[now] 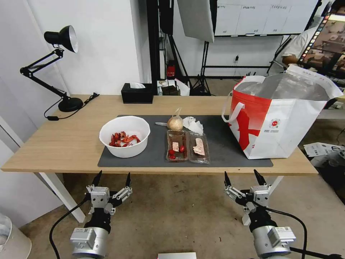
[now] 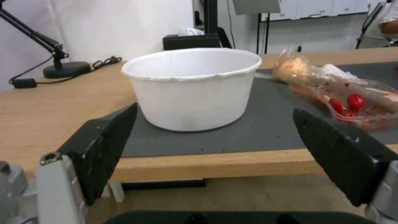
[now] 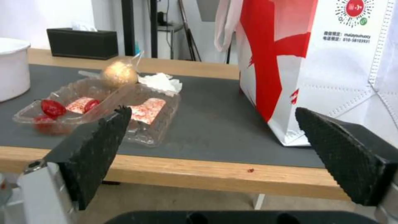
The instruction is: Pick up the trash from the table and place it into the takeout bag.
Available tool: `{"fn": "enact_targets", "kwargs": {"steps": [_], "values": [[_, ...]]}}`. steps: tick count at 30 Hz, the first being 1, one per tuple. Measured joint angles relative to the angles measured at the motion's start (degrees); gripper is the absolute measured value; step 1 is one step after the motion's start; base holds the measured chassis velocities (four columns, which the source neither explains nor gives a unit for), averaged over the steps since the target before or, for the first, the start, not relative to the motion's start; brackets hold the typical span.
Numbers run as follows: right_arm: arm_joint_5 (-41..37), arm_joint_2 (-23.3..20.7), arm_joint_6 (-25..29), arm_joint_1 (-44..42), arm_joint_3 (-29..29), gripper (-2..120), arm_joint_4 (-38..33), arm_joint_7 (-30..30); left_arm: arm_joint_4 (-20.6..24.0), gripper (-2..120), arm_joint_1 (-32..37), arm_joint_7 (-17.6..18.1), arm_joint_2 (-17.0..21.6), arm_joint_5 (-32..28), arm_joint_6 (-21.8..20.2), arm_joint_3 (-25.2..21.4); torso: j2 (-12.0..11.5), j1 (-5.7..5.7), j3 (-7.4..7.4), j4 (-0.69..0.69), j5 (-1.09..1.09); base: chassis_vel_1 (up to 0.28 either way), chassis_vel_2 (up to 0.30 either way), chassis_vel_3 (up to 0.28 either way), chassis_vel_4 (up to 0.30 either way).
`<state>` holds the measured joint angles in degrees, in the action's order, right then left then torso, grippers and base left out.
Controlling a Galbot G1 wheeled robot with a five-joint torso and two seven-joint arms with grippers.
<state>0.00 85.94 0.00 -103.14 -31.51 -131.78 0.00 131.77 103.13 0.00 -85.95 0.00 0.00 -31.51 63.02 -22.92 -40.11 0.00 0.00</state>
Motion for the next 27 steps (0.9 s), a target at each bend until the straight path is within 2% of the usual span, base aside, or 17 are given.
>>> {"fn": "enact_targets", "kwargs": {"steps": [16, 21, 22, 23, 24, 27], "values": [[0.0, 0.0, 0.0, 0.0, 0.0, 100, 0.0, 0.0, 0.0, 100, 0.0, 0.0, 0.0, 0.0, -0.1, 0.0, 0.0, 0.00, 0.00, 0.00, 0.00, 0.000, 0.000, 0.000, 0.000], [-0.9, -0.9, -1.0, 0.1, -0.5, 100, 0.0, 0.2, 0.2, 100, 0.1, 1.2, 0.2, -0.2, -1.6, 0.8, 0.0, 0.00, 0.00, 0.01, 0.03, 0.000, 0.000, 0.000, 0.000], [-1.8, -1.8, -2.2, 0.3, -1.2, 100, 0.0, 0.5, 0.3, 100, 0.1, 2.0, 0.4, -0.4, -2.4, 1.4, 0.0, 0.00, 0.00, 0.01, 0.02, 0.000, 0.000, 0.000, 0.000], [-4.2, -4.2, -5.0, 0.7, -2.8, 100, -0.2, 1.2, 0.7, 100, 0.4, 4.3, 0.8, -1.0, -5.3, 3.4, 0.0, 0.00, 0.00, 0.01, 0.00, 0.000, 0.000, 0.000, 0.000], [-4.2, -4.2, -5.0, 0.7, -2.8, 100, -0.2, 1.2, 0.7, 100, 0.4, 4.3, 0.8, -1.0, -5.3, 3.4, 0.0, 0.00, 0.00, 0.01, 0.00, 0.000, 0.000, 0.000, 0.000], [-10.4, -10.5, -12.6, 1.9, -7.2, 100, -0.6, 3.0, 1.7, 100, 0.9, 10.3, 2.1, -2.3, -12.6, 8.1, 0.0, 0.00, 0.00, 0.00, 0.02, 0.000, 0.000, 0.000, 0.000]]}}
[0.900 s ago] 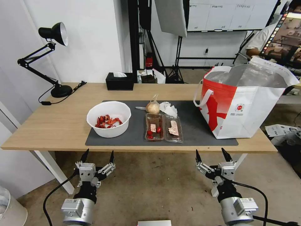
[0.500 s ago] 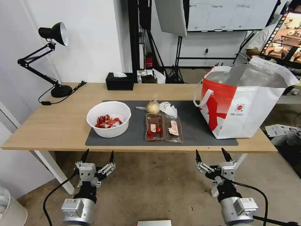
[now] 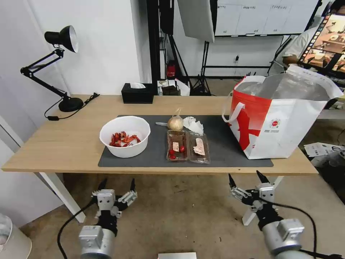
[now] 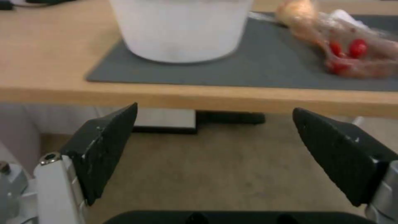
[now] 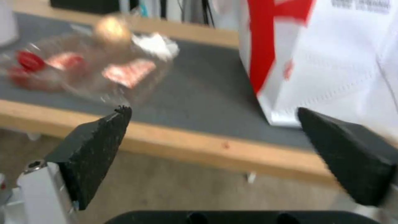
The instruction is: Pick up the trash from the table and place it into the takeout bag.
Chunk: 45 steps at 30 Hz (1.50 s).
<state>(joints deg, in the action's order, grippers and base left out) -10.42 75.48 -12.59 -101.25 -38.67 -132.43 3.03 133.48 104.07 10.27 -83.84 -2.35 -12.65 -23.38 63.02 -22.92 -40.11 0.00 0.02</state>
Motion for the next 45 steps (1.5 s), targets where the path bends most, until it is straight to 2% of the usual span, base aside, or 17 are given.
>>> {"fn": "enact_targets", "kwargs": {"steps": [2, 3, 4, 5, 6, 9, 32, 35, 37, 38, 39, 40, 41, 42, 43, 45], "values": [[0.3, -1.6, 0.9, 0.0, -0.1, 100, 0.0, -0.1, 0.0, 100, 0.0, 0.1, -0.1, -0.1, 1.6, 0.5, 0.0, 0.00, 0.00, -0.01, 0.00, 0.000, 0.000, 0.000, 0.000], [-1.0, -2.4, 0.8, 0.2, -0.4, 100, 0.0, 0.4, 0.2, 100, 0.0, 1.7, 0.1, -0.7, 3.5, 2.6, 0.0, 0.00, 0.00, 0.02, 0.01, 0.000, 0.000, 0.000, 0.000], [-1.0, -2.4, 0.8, 0.2, -0.4, 100, 0.0, 0.4, 0.2, 100, 0.0, 1.7, 0.1, -0.7, 3.5, 2.6, 0.0, 0.00, 0.00, 0.02, 0.01, 0.000, 0.000, 0.000, 0.000], [-4.9, -5.0, -0.8, 1.1, -2.2, 100, -0.2, 1.6, 0.4, 100, -0.1, 2.9, 0.2, -1.0, 5.5, 3.5, 0.0, 0.00, 0.01, 0.01, -0.01, 0.000, 0.000, 0.000, 0.000], [-6.2, -5.6, -0.9, 1.5, -2.6, 100, -0.2, 1.9, 0.4, 100, -0.1, 3.0, 0.2, -1.0, 5.9, 3.7, 0.0, 0.00, 0.00, -0.02, -0.03, 0.000, 0.000, 0.000, 0.000], [-8.3, -5.6, 0.5, 2.2, -2.3, 100, 0.2, 2.7, 0.4, 100, -0.2, 3.0, 0.3, -1.1, 6.4, 3.7, 0.0, 0.00, 0.00, -0.01, 0.00, 0.000, 0.000, 0.000, 0.000], [-8.1, -4.1, 0.9, 2.2, -1.0, 100, 0.9, 3.3, 0.3, 100, -0.3, 2.4, 0.7, -1.0, 6.9, 3.1, 0.0, 0.00, 0.00, 0.00, -0.02, 0.000, 0.000, 0.000, 0.000], [-11.4, -4.1, 0.6, 2.3, -0.3, 100, 0.8, 2.5, 0.3, 100, -0.4, 2.3, 0.8, -1.0, 6.9, 3.0, 0.0, 0.00, 0.00, 0.00, -0.02, 0.000, 0.000, 0.000, 0.000], [-22.6, -4.4, -1.0, 3.3, 1.9, 100, -0.1, -1.7, 0.3, 100, -0.4, 2.3, 0.9, -1.1, 6.9, 2.9, 0.0, 0.00, 0.00, 0.00, -0.02, 0.000, 0.000, 0.000, 0.000], [-31.4, -4.6, -2.1, 4.7, 3.5, 100, -0.7, -5.6, 0.3, 100, -0.4, 2.3, 1.0, -1.1, 6.9, 2.8, 0.0, 0.00, 0.00, 0.01, -0.02, 0.000, 0.000, 0.000, 0.000], [-31.4, -4.6, -2.1, 4.7, 3.5, 100, -0.7, -5.6, 0.3, 100, -0.4, 2.3, 1.0, -1.1, 6.9, 2.8, 0.0, 0.00, 0.00, 0.01, -0.02, 0.000, 0.000, 0.000, 0.000], [-35.6, -4.6, -2.5, 5.6, 4.2, 100, -1.1, -7.8, 0.3, 100, -0.4, 2.3, 1.1, -1.1, 7.0, 2.7, 0.0, 0.00, 0.00, 0.00, -0.03, 0.000, 0.000, 0.000, 0.000], [-47.3, -4.5, -3.1, 8.5, 6.2, 100, -1.9, -14.6, 0.3, 100, -0.4, 2.3, 1.2, -1.1, 7.0, 2.5, 0.0, 0.00, 0.00, 0.00, -0.03, 0.000, 0.000, 0.000, 0.000], [-47.3, -4.5, -3.1, 8.5, 6.2, 100, -1.9, -14.6, 0.3, 100, -0.4, 2.3, 1.2, -1.1, 7.0, 2.5, 0.0, 0.00, 0.00, 0.00, -0.03, 0.000, 0.000, 0.000, 0.000], [-56.2, -4.1, -3.2, 10.7, 7.6, 100, -2.3, -20.3, 0.3, 100, -0.3, 2.3, 1.2, -1.1, 7.0, 2.3, 0.0, 0.00, 0.00, -0.01, -0.02, 0.000, 0.000, 0.000, 0.000], [-68.2, -3.2, -3.0, 14.8, 10.3, 100, -2.6, -28.7, 0.3, 100, 0.1, 2.3, 1.2, -1.1, 6.9, 2.1, 0.0, 0.00, 0.00, -0.01, -0.02, 0.000, 0.000, 0.000, 0.000]]}}
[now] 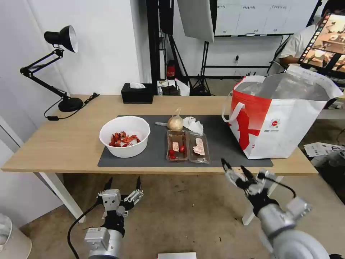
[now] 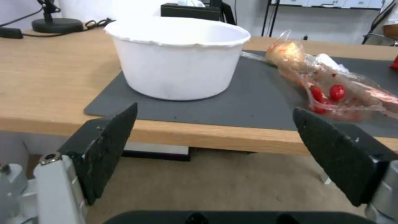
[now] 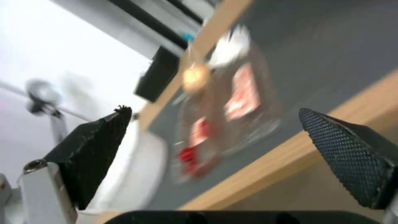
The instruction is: Pick up the trash from the table and place it into the takeout bag.
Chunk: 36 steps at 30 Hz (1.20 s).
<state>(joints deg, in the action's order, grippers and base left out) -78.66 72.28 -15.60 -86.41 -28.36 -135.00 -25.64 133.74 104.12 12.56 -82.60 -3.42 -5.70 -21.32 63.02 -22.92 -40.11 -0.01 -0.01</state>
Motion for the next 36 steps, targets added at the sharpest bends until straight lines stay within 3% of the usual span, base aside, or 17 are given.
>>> {"fn": "enact_targets", "kwargs": {"steps": [4, 8, 21, 36], "values": [[-7.4, 1.7, 0.6, 4.7, 3.5, 100, 0.8, -6.3, 0.0, 100, 0.6, 0.0, -0.1, 0.1, 0.0, -0.5, 0.0, 0.00, 0.00, 0.00, 0.00, 0.000, 0.000, 0.000, 0.000], [-9.2, 3.4, 1.1, 8.4, 6.6, 100, 3.5, -9.0, 0.1, 100, 0.9, -0.1, 0.4, 0.0, -0.1, -1.2, 0.0, 0.00, 0.00, 0.00, 0.00, 0.000, 0.000, 0.000, 0.000], [-7.4, 11.0, 0.9, 14.7, 10.9, 100, 10.3, -14.9, -0.5, 100, 1.1, -0.1, 0.4, -0.4, -0.2, -1.6, 0.0, 0.00, 0.01, 0.01, 0.00, 0.000, 0.000, 0.000, 0.000], [-6.9, 13.7, 0.8, 19.1, 10.7, 100, 15.7, -17.1, -0.6, 100, 1.4, -0.1, 1.5, -1.8, -0.2, -2.4, 0.0, 0.00, 0.00, 0.00, 0.01, 0.000, 0.000, 0.000, 0.000]]}}
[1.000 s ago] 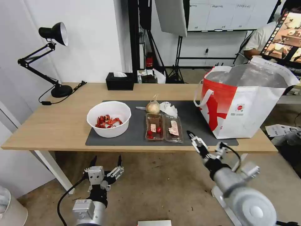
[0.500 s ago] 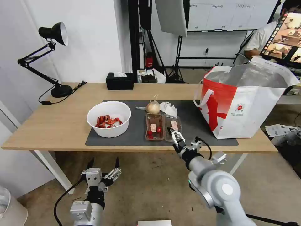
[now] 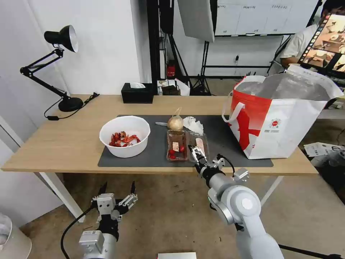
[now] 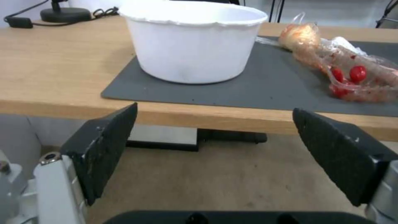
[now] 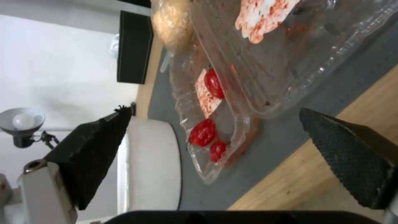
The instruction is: Pick up the trash from the table and place it into the takeout bag.
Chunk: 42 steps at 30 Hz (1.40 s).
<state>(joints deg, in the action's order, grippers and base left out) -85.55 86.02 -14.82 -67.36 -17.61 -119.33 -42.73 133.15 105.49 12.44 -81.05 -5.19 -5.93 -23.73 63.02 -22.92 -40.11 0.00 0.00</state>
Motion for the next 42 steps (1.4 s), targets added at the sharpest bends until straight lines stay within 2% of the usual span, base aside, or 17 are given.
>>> {"fn": "enact_targets", "kwargs": {"steps": [30, 32, 38, 42], "values": [[2.0, 1.3, 0.2, 2.6, -1.2, 100, 3.1, -1.7, 0.8, 100, 0.3, 0.2, 0.3, -0.9, -0.2, 0.3, 0.0, 0.00, 0.00, 0.00, 0.00, 0.000, 0.000, 0.000, 0.000], [3.1, 1.2, 0.7, 2.6, -1.2, 100, 3.1, -0.9, 0.7, 100, 0.3, 0.3, 0.3, -0.9, -0.2, 0.3, 0.0, 0.00, 0.00, 0.01, 0.01, 0.000, 0.000, 0.000, 0.000], [13.3, -0.3, 2.5, 2.1, -1.0, 100, 3.7, 10.1, 0.6, 100, 0.3, 0.3, 0.3, -0.9, -0.1, 0.4, 0.0, 0.00, 0.00, 0.00, 0.01, 0.000, 0.000, 0.000, 0.000], [16.2, -1.6, 2.6, 2.8, -0.5, 100, 4.3, 14.1, 0.5, 100, 0.4, 0.3, 0.3, -0.9, -0.1, 0.4, 0.0, 0.00, 0.00, 0.01, 0.01, 0.000, 0.000, 0.000, 0.000]]}}
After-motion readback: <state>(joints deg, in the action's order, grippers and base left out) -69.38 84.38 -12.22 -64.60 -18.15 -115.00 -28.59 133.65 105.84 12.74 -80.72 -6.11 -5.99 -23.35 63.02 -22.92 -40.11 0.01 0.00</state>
